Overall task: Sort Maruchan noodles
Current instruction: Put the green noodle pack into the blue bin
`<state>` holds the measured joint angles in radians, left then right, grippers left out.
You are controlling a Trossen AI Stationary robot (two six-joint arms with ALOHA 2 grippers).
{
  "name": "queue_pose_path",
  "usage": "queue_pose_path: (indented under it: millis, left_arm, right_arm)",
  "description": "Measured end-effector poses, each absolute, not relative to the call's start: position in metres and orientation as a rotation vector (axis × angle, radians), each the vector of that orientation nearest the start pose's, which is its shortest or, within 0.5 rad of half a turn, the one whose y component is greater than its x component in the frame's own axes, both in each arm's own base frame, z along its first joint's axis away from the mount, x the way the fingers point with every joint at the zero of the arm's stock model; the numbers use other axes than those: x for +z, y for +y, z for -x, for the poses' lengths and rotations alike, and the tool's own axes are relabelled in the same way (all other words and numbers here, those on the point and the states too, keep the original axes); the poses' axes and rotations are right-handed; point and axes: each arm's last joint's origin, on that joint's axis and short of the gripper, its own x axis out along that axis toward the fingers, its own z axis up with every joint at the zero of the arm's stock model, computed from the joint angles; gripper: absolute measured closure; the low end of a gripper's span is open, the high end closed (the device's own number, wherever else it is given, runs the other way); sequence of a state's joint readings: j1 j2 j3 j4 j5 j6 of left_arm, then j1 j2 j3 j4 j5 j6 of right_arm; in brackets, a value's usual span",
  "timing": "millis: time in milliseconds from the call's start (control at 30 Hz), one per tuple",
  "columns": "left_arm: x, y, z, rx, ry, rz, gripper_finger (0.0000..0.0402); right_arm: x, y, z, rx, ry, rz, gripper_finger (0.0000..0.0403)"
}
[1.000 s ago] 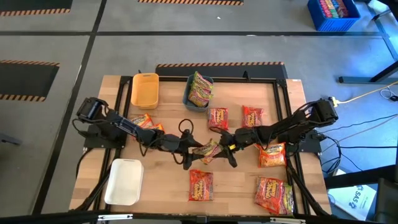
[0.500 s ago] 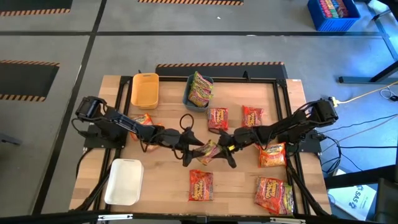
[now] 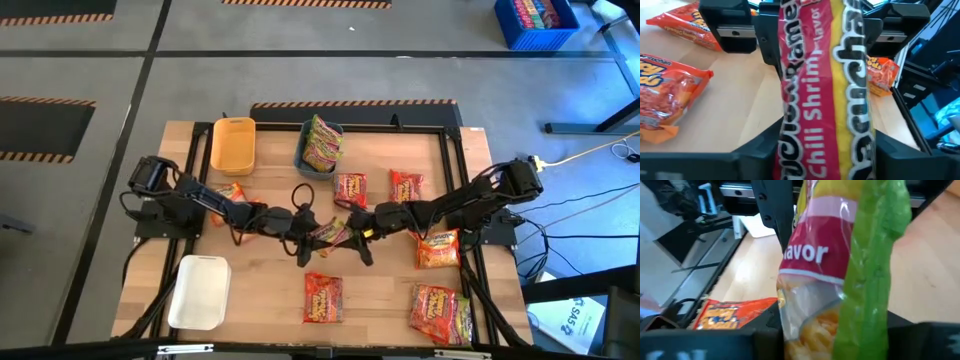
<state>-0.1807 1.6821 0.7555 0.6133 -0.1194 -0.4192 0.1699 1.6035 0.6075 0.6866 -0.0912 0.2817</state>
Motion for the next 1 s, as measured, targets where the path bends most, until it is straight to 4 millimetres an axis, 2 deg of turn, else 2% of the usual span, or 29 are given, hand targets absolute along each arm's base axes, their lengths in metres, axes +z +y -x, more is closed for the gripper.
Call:
queue_pose_path:
  millis: [100, 267, 367, 433, 567, 667, 800, 1000]
  left_arm:
    - [0.176, -0.053, -0.332, -0.004, 0.322, 0.362, 0.0268]
    - [0.176, -0.044, -0.332, -0.011, 0.336, 0.327, 0.0268]
    - [0.188, -0.033, -0.328, -0.003, 0.332, 0.279, 0.0268]
    - [0.199, -0.024, -0.321, 0.017, 0.347, 0.225, 0.0268]
    - [0.221, 0.002, -0.301, 0.115, 0.39, 0.101, 0.0268]
    - [0.234, 0.022, -0.289, 0.209, 0.4, -0.037, 0.0268]
    - [0.241, 0.05, -0.282, 0.333, 0.399, -0.21, 0.0265]
    - [0.241, 0.093, -0.275, 0.351, 0.403, -0.298, 0.0263]
  right_arm:
    - [0.165, 0.054, -0.299, 0.203, 0.344, -0.265, 0.0236]
    - [0.165, 0.052, -0.297, 0.199, 0.371, -0.24, 0.0175]
    - [0.177, 0.045, -0.291, 0.188, 0.406, -0.212, 0.0151]
    - [0.178, 0.04, -0.282, 0.172, 0.477, -0.203, 0.0139]
    - [0.194, 0.029, -0.269, 0.053, 0.489, -0.117, 0.0128]
    - [0.194, 0.022, -0.264, -0.093, 0.513, -0.004, 0.0128]
    - [0.197, 0.01, -0.267, -0.242, 0.477, 0.106, 0.0133]
    - [0.193, -0.035, -0.274, -0.325, 0.448, 0.116, 0.0134]
